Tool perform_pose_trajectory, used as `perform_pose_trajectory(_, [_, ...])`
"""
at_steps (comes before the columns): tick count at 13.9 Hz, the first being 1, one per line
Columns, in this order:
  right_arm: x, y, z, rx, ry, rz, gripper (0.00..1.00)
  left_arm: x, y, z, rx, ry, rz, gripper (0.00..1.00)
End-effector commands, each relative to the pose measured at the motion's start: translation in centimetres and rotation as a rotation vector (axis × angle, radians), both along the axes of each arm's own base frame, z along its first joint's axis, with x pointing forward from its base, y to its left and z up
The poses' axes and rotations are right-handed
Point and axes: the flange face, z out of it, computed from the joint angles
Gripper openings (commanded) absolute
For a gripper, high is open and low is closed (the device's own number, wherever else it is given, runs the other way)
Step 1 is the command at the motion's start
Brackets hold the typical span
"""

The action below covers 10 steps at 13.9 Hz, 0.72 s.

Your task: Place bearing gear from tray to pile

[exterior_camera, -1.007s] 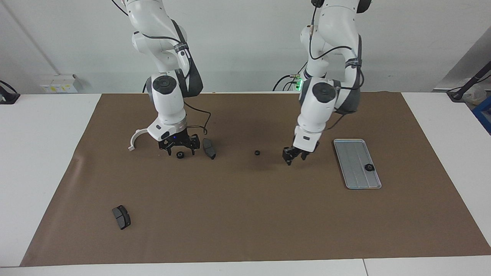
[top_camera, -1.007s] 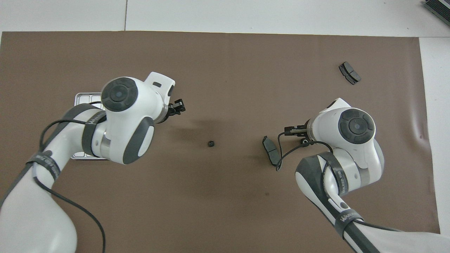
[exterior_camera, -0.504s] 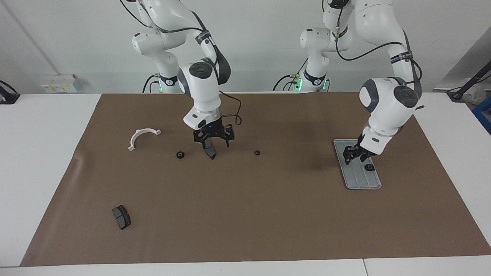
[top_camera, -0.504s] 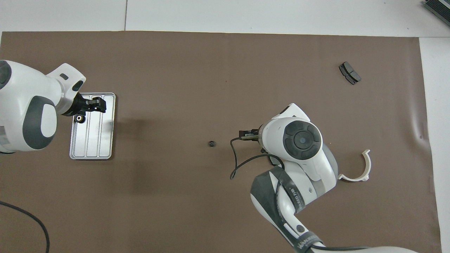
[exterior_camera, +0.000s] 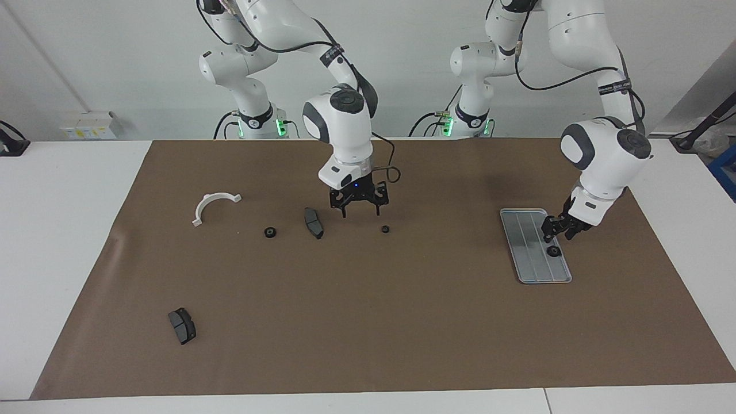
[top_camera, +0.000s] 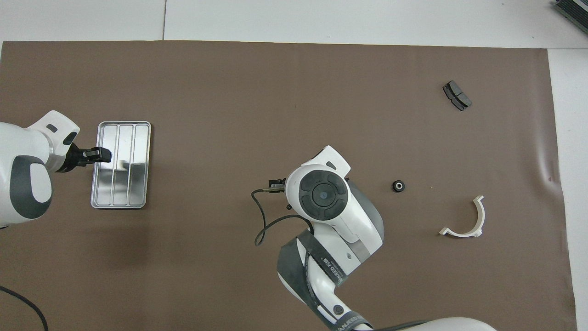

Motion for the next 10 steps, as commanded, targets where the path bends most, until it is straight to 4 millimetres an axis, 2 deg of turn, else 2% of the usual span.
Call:
perform_pose_trajectory(1, [1.1, 3.7, -2.6, -0.014, 0.017, -0.014, 0.88, -1.1, -0.1, -0.4, -0.009, -0.032, 0.126, 0.67])
perform_pose_trajectory(2, [1.4, 4.6, -3.0, -0.026, 0.007, -0.021, 0.88, -1.0, -0.4, -0.3, -0.015, -0.040, 0.169, 0.67])
perform_pose_trajectory(4, [1.4, 4.7, -3.5, -0.045, -0.006, -0.011, 0.81, -0.7, -0.6, -0.6, -0.024, -0.059, 0.251, 0.67])
perform_pose_trajectory(6, [1.2, 5.5, -5.3, -0.055, -0.005, 0.000, 0.79, -0.3, -1.0, -0.5, -0.039, -0.092, 0.346, 0.67])
perform_pose_trajectory(10, [0.7, 5.4, -6.4, -0.070, 0.001, 0.004, 0.63, 0.3, -4.2, -1.4, -0.085, -0.112, 0.555, 0.68])
